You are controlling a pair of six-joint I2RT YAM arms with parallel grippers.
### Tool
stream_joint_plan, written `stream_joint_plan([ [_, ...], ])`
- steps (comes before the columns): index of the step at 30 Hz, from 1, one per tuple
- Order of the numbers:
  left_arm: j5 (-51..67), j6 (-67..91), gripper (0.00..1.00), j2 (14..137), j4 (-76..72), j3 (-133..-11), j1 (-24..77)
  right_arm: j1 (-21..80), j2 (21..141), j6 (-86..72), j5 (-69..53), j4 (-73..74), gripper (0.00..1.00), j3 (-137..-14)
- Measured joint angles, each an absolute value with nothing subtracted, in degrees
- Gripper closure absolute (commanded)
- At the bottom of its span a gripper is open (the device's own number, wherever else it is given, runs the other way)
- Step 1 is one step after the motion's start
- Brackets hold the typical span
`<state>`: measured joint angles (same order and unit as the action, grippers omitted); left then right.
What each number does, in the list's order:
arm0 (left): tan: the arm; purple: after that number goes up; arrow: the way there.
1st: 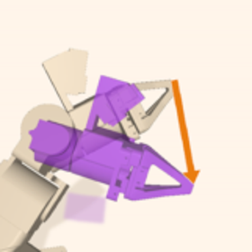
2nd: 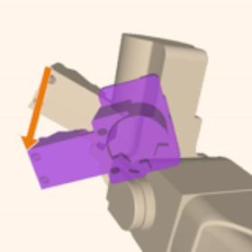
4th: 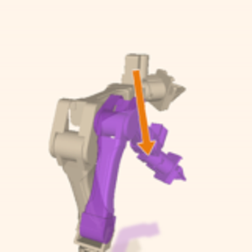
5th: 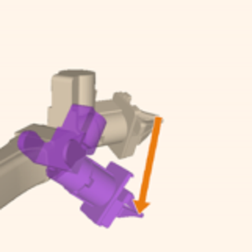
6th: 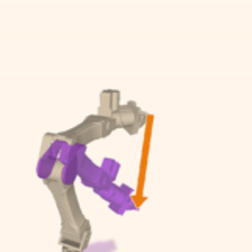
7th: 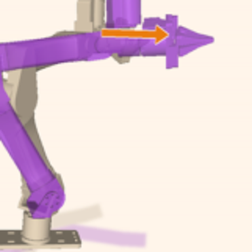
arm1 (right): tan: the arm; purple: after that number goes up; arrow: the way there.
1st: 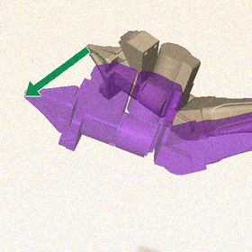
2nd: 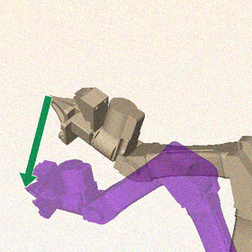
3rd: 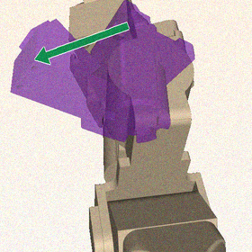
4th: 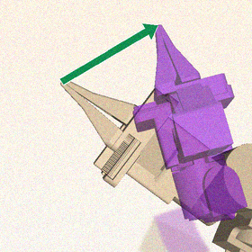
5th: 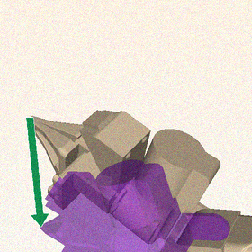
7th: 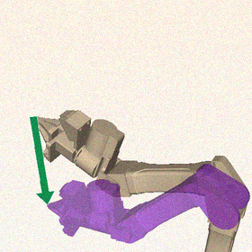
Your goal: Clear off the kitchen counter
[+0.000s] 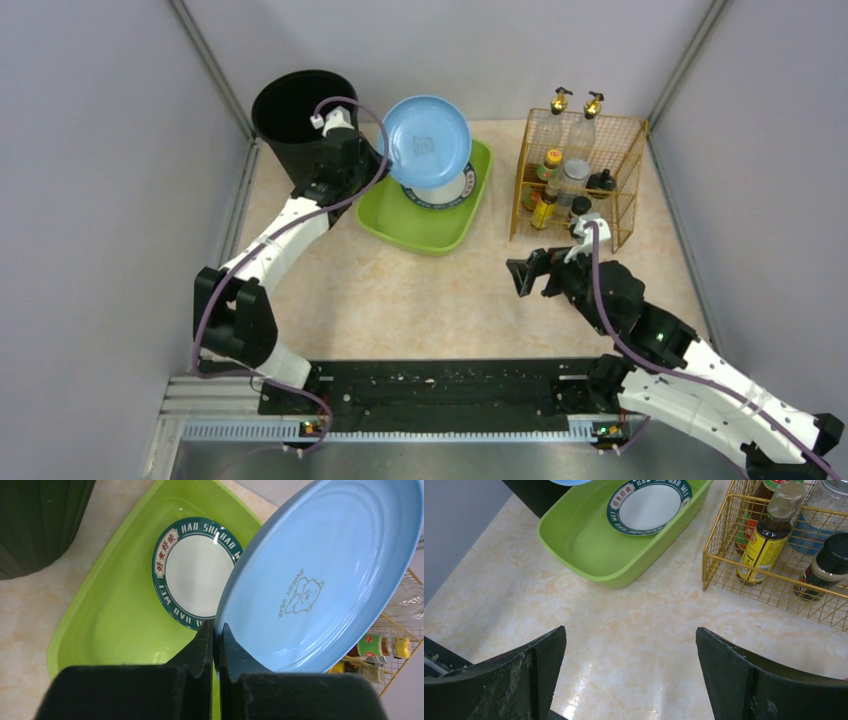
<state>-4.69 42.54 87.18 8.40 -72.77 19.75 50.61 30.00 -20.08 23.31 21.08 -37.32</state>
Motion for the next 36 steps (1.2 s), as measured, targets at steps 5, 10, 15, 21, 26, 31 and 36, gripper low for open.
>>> stream_joint_plan([
  [5, -3.1, 43.8, 1.0, 91.6, 8.2, -72.8, 19.8, 50.6, 30.6, -20.5, 23.2, 21.0, 0.01, -37.3],
  [10, -2.2, 44.9, 1.0, 97.2, 8.4, -73.4, 19.8, 50.6, 31.2, -20.8, 23.1, 21.0, 0.01, -37.3],
  [15, -1.9, 45.6, 1.0, 102.5, 9.3, -76.4, 19.9, 50.6, 31.2, -20.8, 23.1, 21.0, 0.01, -37.3],
  [21, -1.3, 46.2, 1.0, 107.3, 9.7, -81.3, 20.2, 50.6, 31.2, -20.9, 23.1, 21.0, 0.01, -37.3],
  [26, -1.3, 46.4, 1.0, 111.0, 9.6, -84.6, 19.9, 50.6, 31.2, -20.9, 23.0, 21.0, 0.01, -37.3],
  [31, -1.1, 46.7, 1.0, 113.6, 8.9, -87.6, 19.7, 50.6, 31.2, -20.9, 23.0, 21.0, 0.01, -37.3],
  [36, -1.3, 46.8, 1.0, 116.1, 7.2, -90.0, 19.4, 50.6, 31.2, -21.1, 23.0, 21.0, 0.01, -37.2],
])
